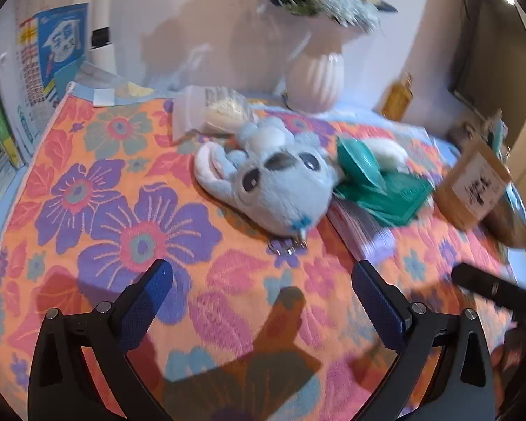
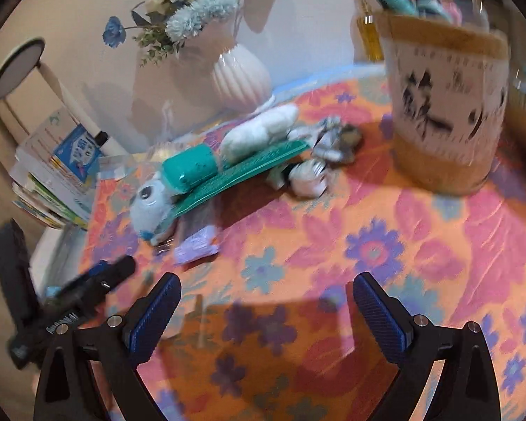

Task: Organize soft objects
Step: 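Move both grippers back over the tablecloth toward the plush toy, then grasp the grey plush toy with the left gripper while the right gripper grasps the green packet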

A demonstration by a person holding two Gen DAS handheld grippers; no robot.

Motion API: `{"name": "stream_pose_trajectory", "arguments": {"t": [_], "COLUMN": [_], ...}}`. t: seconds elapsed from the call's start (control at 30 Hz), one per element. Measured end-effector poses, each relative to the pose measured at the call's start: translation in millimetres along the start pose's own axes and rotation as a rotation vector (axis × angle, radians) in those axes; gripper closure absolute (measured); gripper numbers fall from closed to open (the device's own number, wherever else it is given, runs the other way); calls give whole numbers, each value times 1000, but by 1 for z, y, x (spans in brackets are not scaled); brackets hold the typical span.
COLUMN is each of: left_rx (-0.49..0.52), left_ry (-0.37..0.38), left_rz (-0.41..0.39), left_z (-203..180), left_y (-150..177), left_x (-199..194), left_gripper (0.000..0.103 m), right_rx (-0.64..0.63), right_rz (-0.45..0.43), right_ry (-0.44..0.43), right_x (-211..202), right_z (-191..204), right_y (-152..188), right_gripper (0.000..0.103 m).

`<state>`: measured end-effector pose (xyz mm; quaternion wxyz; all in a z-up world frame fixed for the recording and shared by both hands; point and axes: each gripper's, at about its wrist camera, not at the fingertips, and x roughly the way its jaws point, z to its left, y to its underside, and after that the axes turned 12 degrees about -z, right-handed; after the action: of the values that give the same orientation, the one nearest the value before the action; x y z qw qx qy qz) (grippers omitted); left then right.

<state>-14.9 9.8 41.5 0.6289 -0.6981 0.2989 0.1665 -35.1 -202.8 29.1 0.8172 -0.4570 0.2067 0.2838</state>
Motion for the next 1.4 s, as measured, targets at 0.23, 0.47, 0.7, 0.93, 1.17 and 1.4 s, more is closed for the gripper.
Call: {"name": "stream_pose_trajectory", "arguments": {"t": [0.23, 0.47, 0.7, 0.93, 1.17, 1.4], "left_rx": [95, 165, 120, 48, -35, -55], "left_ry": [24, -25, 14, 93, 142, 148], "left_rz": [-17, 9, 21, -12, -101, -122], "left_z": [-13, -16, -13, -9, 0, -1], "left_y": [-39, -48, -53, -47, -44, -18], "left_x": [-5, 48, 71, 55, -8, -34], "left_gripper": [1, 1, 4, 37, 37, 37], "right_rx": [59, 109, 140, 12, -202, -439], "right_rz": [-8, 30, 11, -81, -96, 213], "right_ry": [-19, -27, -50, -77, -117, -288], "right_x": [22, 64, 86, 55, 3, -31], "right_z": [19, 14, 7, 23, 50, 63], "right_y": [-40, -44, -40, -42, -29, 18], "right_gripper": [20, 44, 67, 89, 89, 89]}}
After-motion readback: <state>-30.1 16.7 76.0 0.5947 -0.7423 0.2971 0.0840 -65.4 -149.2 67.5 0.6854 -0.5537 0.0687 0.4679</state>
